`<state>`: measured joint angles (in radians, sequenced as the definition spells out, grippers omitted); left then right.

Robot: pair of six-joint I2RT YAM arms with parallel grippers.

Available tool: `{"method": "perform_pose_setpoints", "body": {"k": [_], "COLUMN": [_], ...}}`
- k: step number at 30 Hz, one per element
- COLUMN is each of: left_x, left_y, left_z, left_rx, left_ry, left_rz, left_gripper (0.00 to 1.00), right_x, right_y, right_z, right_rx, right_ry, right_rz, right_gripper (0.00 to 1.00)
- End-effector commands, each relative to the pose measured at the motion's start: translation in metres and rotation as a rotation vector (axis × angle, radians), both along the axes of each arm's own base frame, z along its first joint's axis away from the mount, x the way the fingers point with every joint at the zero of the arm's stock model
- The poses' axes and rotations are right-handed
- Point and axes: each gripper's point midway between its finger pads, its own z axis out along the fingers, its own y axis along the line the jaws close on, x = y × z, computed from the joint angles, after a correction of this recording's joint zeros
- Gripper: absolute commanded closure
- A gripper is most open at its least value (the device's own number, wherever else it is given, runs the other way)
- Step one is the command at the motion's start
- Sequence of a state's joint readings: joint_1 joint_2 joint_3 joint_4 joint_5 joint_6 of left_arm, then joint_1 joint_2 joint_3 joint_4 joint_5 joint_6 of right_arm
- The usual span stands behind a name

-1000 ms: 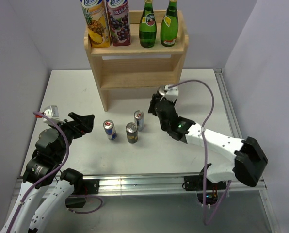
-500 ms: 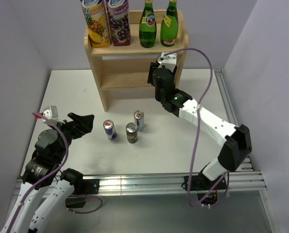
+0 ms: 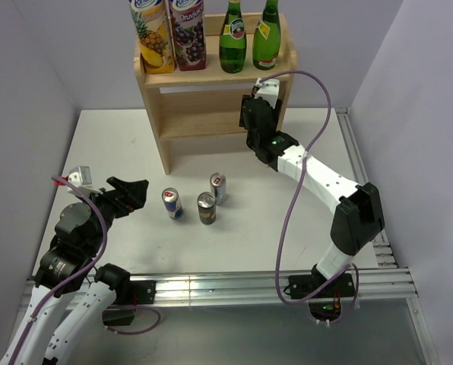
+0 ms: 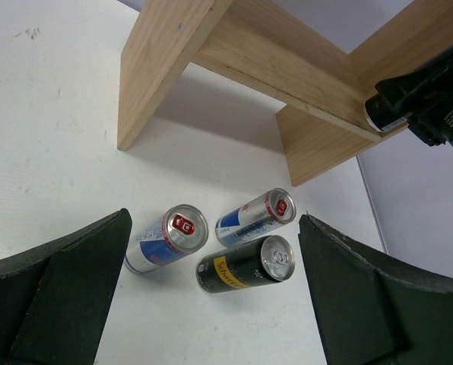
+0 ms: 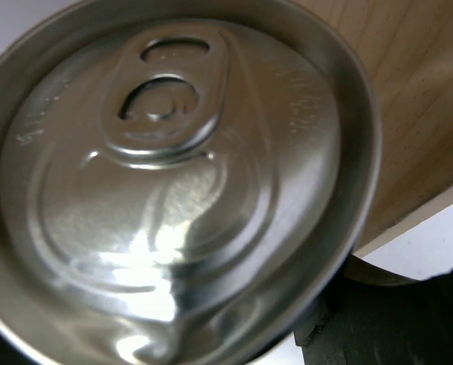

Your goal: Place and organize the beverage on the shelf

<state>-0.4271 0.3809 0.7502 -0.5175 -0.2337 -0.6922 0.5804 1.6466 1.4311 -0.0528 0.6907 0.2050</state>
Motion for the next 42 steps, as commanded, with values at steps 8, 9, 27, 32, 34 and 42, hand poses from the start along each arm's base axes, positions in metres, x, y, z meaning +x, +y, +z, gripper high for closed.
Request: {"method": "perform_pose_setpoints", "body": {"k": [8,9,27,32,34,42], "left_x": [0.0,0.0,0.001,-0.001,-0.001,-0.001], "left_y": [0.001,0.002,0.001,0.002,0.001,0.002], "left_z": [0.008,0.008,0.007,0.008,0.008,0.009], "left_rx": [-0.003,-0.002,0.001,-0.001,-0.003,-0.005], "left_ry": [-0.036,-0.034,-0.03,-0.036,-0.036,-0.039], "left_rz": [0.005,0.006,0.003,0.005,0.003,0.006], "left_gripper": [0.01,0.01,0.01,0.01,0.01,0.01], "right_x": [0.012,0.014,0.029,0.029,0.027,0.013], "right_y": [-0.021,-0.023,-0.025,-0.024,-0.026,-0.033], "right_z": [0.038,0.039,0.012,0.011,0.011,0.014], "right_rx": [0.076,0.078,0.06,0.07,0.068,0.093], "right_ry": [-0.174,-0.188,-0.192,-0.181,-0.179,-0.172], "right_rz": [-0.1,-0.109,-0.159,-0.155,-0.158,-0.169], "right_gripper": [1.0,1.0,1.0,0.24,0.02,0.0]}}
